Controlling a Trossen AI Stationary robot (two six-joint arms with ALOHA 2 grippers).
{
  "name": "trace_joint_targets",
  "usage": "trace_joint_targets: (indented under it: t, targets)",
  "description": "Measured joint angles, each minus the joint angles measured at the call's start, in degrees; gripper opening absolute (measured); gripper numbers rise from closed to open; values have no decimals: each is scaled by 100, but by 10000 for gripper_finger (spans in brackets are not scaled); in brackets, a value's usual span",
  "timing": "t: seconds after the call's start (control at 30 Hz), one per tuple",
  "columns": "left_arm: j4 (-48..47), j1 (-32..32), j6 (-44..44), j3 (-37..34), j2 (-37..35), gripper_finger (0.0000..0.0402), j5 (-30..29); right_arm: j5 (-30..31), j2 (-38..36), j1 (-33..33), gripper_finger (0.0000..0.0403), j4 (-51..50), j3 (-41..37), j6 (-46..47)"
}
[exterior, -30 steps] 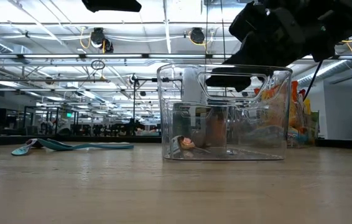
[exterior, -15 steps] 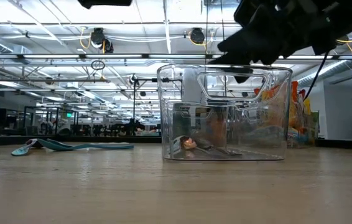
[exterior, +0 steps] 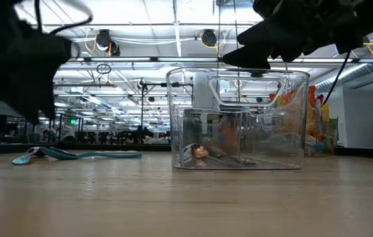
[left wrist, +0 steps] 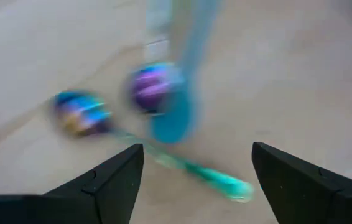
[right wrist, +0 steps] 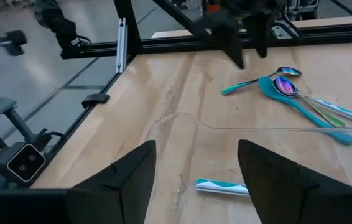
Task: Pick & Place Food Item
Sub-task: Put the bottom rainbow spoon into the bottom transparent bin
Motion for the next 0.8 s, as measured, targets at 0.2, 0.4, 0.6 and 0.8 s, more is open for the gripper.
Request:
trace_joint_targets:
  t: [0.2, 0.4, 0.6, 0.8]
  targets:
    - [-339, 447, -1461, -695, -1, 308, 165, 5, 0, 0, 215, -2, 0, 0]
    - [313, 939, -1572, -1191, 0, 308, 498, 8, 0, 2, 213, 0, 0, 2]
    - [452, 1268, -1392, -1300, -15, 290, 676, 11, 0, 2, 212, -2, 0, 2]
    - [430, 1318, -1323, -1312, -13, 194, 695, 12, 0, 1, 212, 0, 0, 2]
